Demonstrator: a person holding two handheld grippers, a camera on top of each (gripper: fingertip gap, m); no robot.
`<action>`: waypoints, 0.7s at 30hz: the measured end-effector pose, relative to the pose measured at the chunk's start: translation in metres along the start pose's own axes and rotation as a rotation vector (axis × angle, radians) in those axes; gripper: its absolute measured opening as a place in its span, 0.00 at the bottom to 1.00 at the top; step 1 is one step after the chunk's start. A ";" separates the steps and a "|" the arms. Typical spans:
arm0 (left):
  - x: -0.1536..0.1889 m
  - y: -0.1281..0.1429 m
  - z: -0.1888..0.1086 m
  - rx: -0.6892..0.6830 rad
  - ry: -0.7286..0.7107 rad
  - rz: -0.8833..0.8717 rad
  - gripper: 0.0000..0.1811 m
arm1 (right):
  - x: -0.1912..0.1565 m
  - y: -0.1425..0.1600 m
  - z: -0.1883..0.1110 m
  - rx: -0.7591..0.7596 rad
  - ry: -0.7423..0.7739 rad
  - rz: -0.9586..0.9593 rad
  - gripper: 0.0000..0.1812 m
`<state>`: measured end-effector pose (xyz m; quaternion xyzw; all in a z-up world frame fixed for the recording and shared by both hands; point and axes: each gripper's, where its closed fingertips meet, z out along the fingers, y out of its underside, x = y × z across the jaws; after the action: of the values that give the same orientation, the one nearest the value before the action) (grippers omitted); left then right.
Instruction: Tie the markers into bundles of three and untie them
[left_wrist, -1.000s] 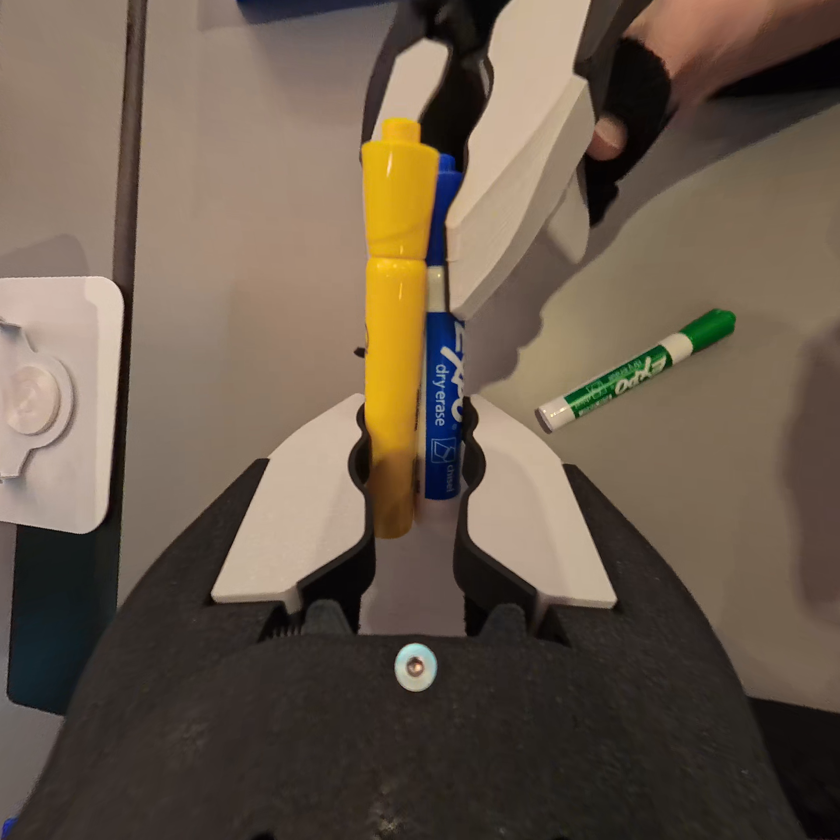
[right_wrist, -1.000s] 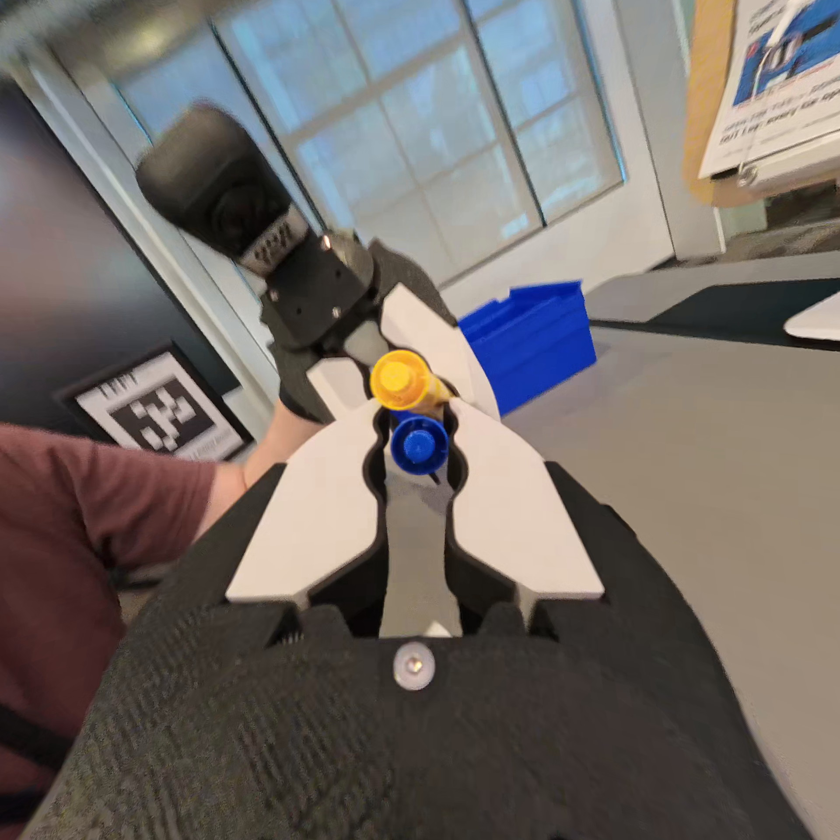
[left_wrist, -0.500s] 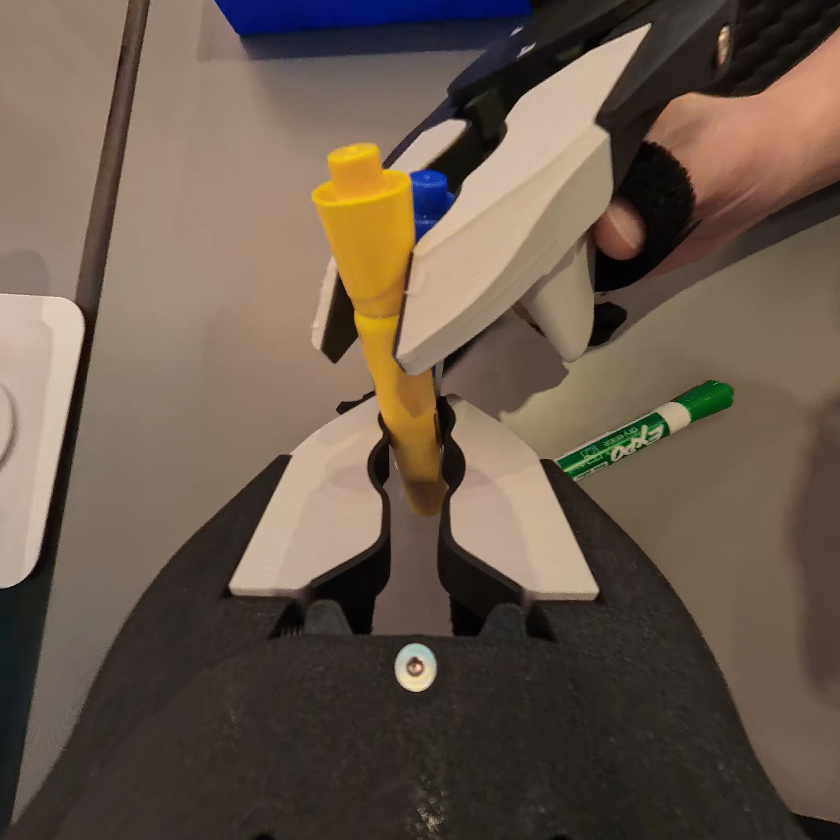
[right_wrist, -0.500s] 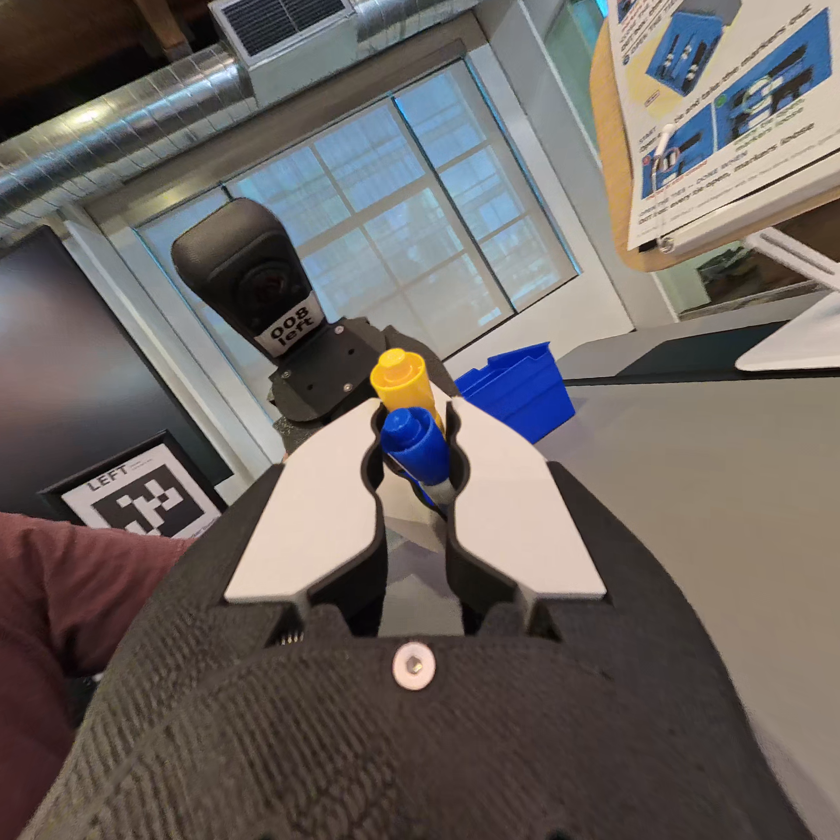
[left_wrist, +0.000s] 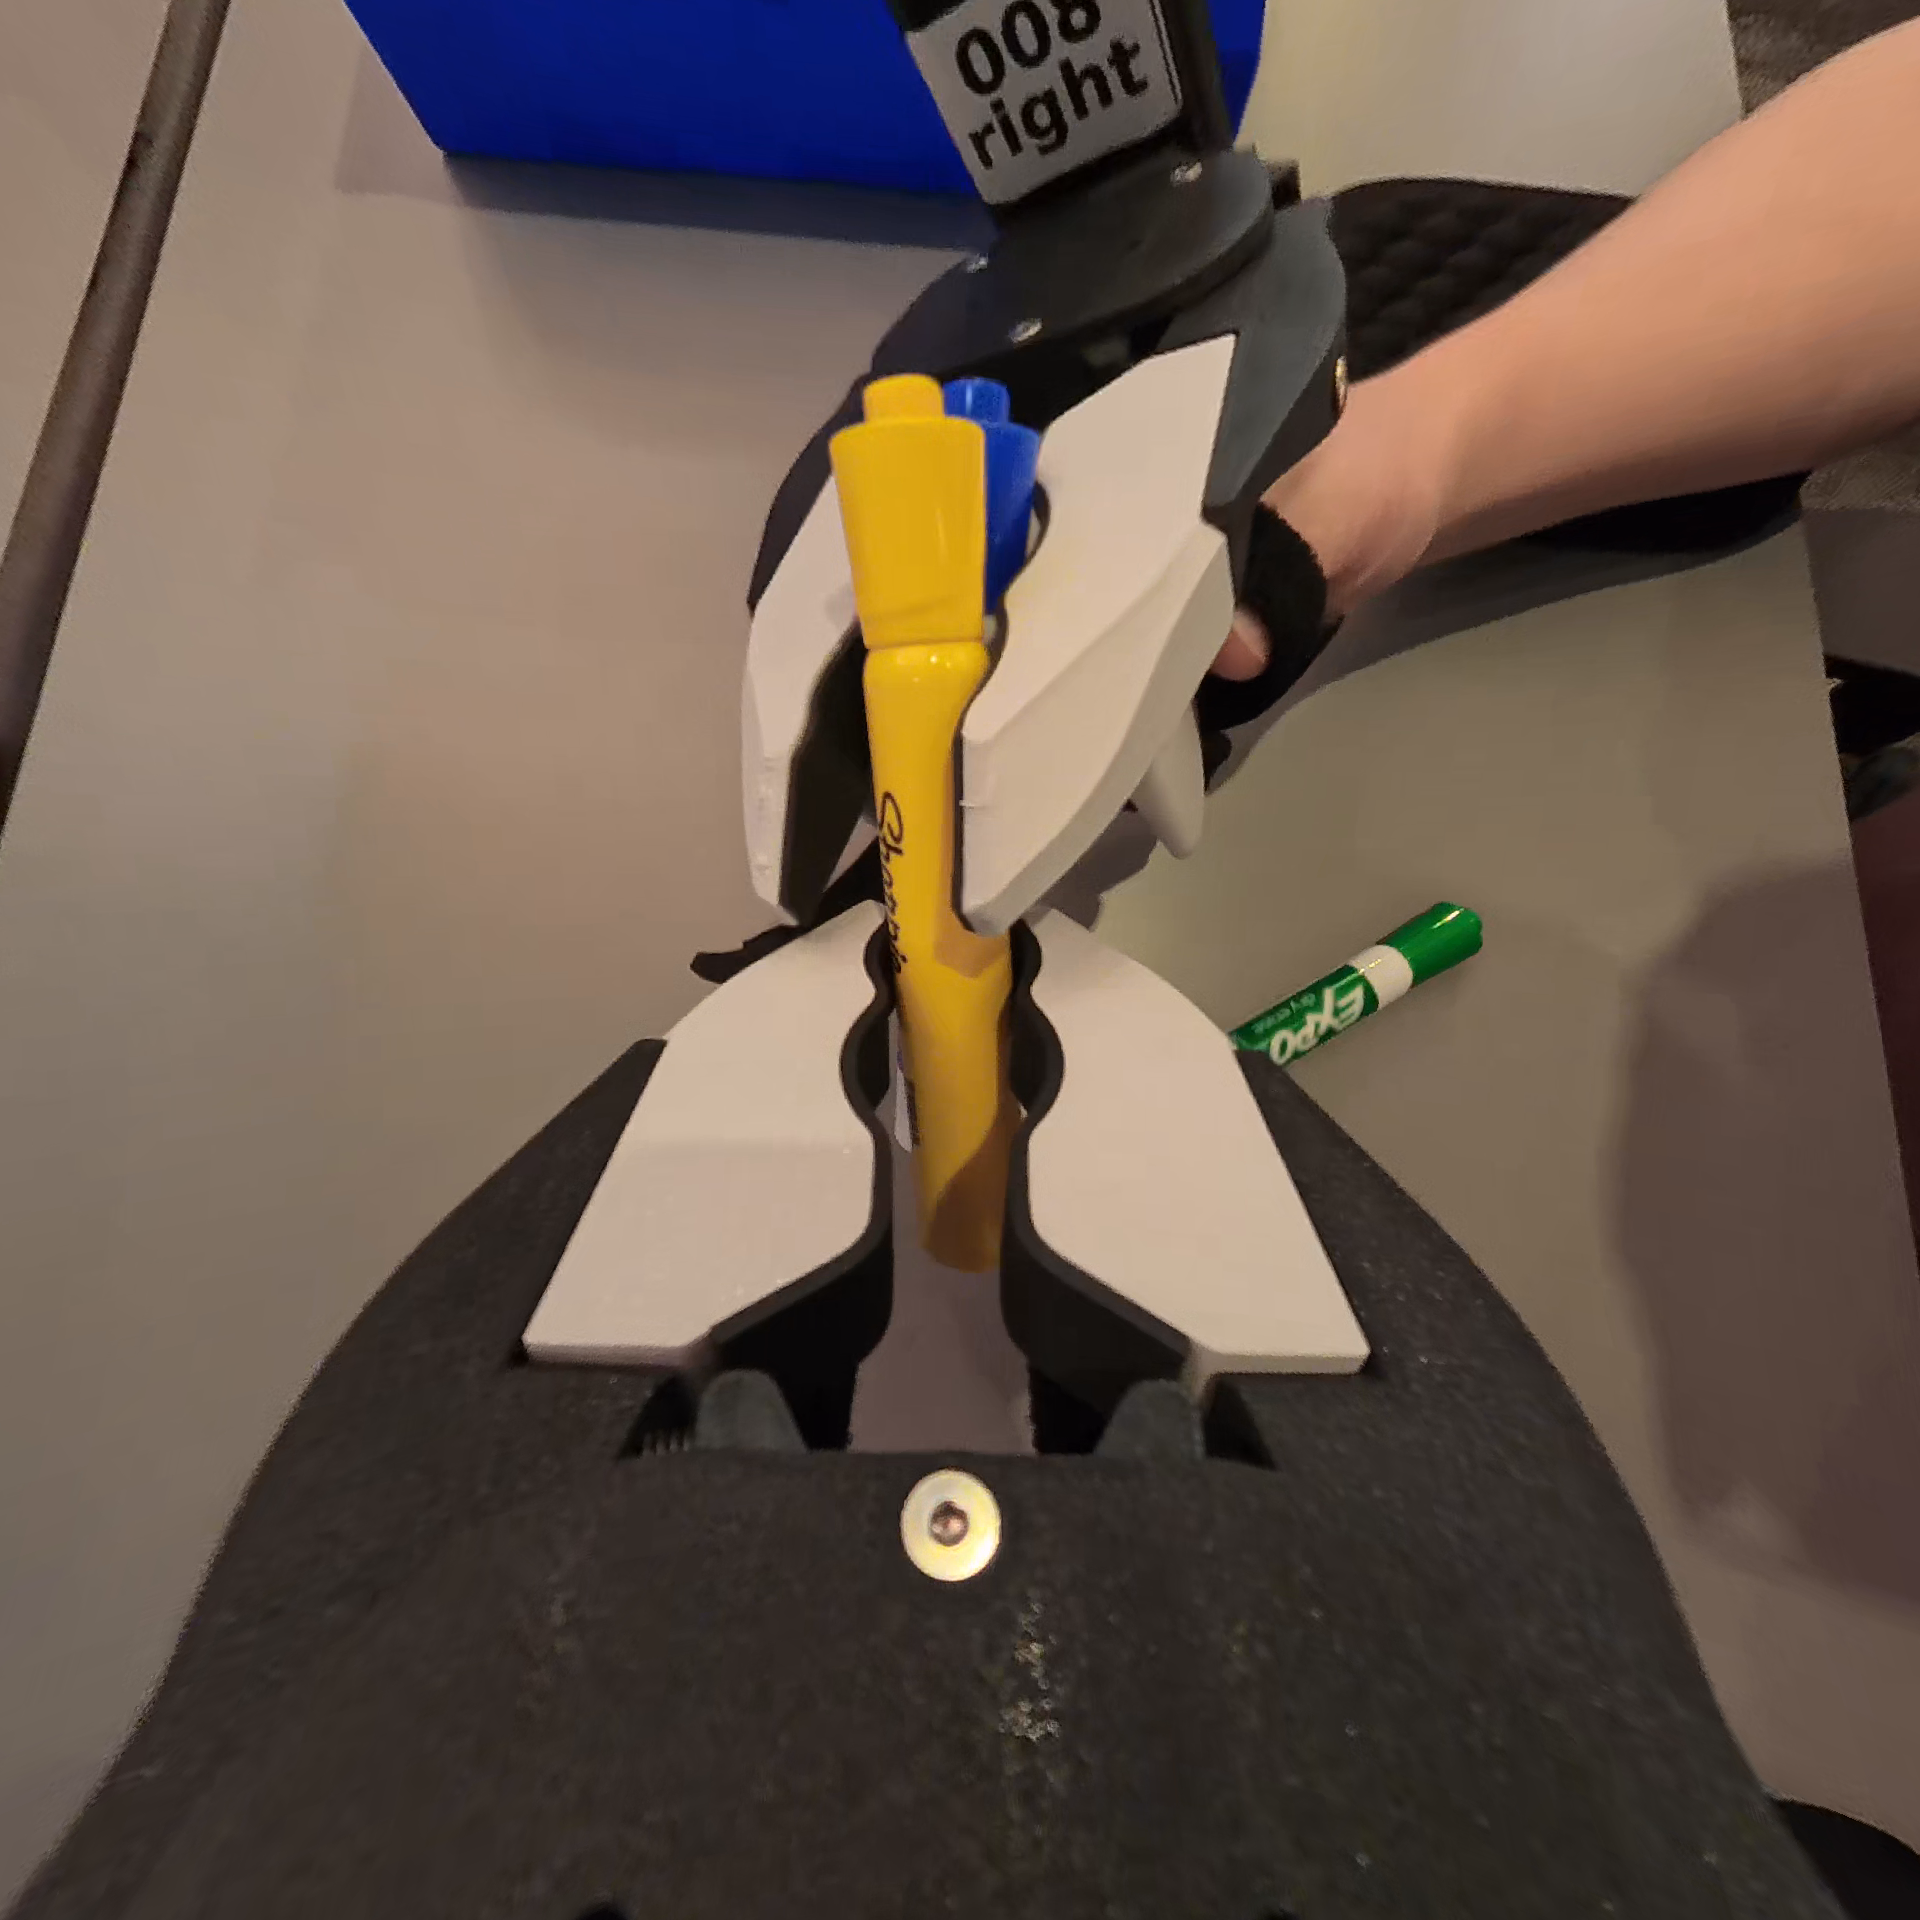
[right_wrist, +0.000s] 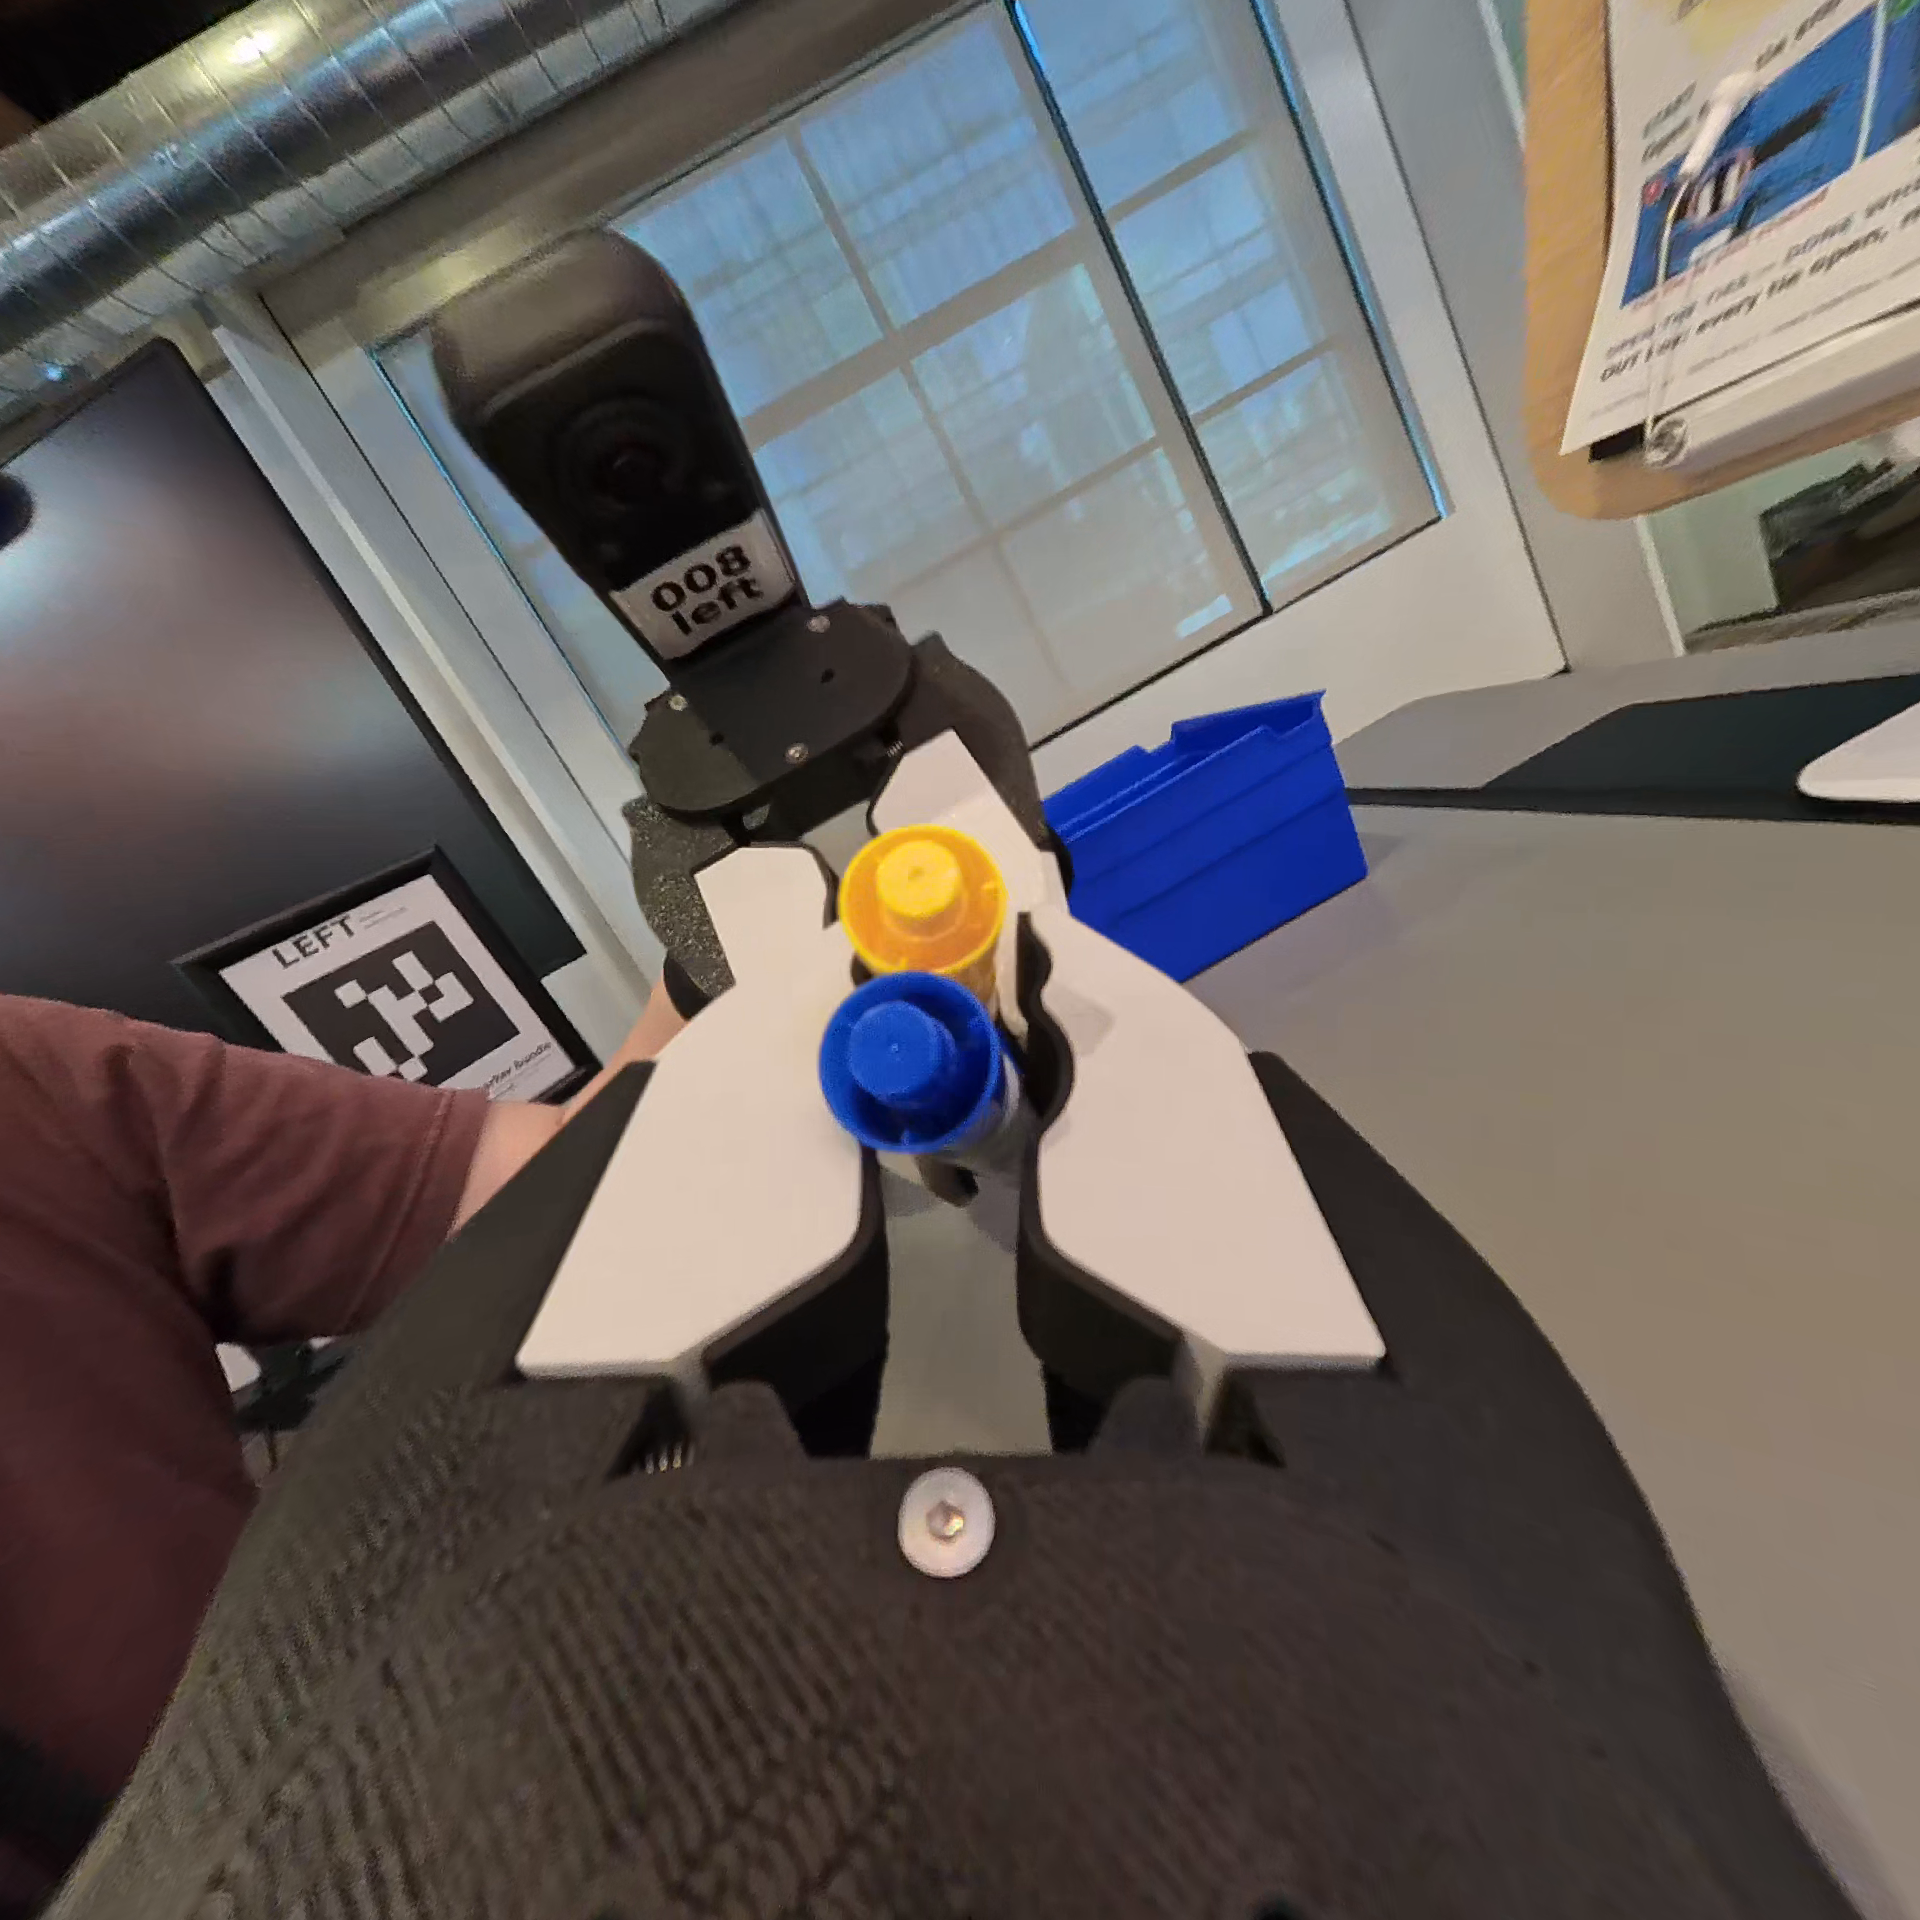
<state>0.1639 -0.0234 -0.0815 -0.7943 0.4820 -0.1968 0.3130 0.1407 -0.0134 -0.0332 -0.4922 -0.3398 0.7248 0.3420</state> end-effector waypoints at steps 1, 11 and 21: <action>0.001 -0.002 0.000 0.016 0.018 -0.019 0.10 | -0.001 -0.003 0.000 0.024 0.001 -0.003 0.12; -0.001 0.012 0.006 -0.054 0.046 -0.074 0.18 | 0.025 0.002 -0.007 0.093 0.035 0.390 0.10; -0.013 0.029 0.011 -0.113 0.022 -0.090 0.17 | 0.052 0.020 -0.016 -0.102 0.226 0.214 0.11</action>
<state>0.1462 -0.0184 -0.1095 -0.8295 0.4594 -0.1918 0.2532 0.1378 0.0216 -0.0790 -0.6208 -0.2811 0.6788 0.2734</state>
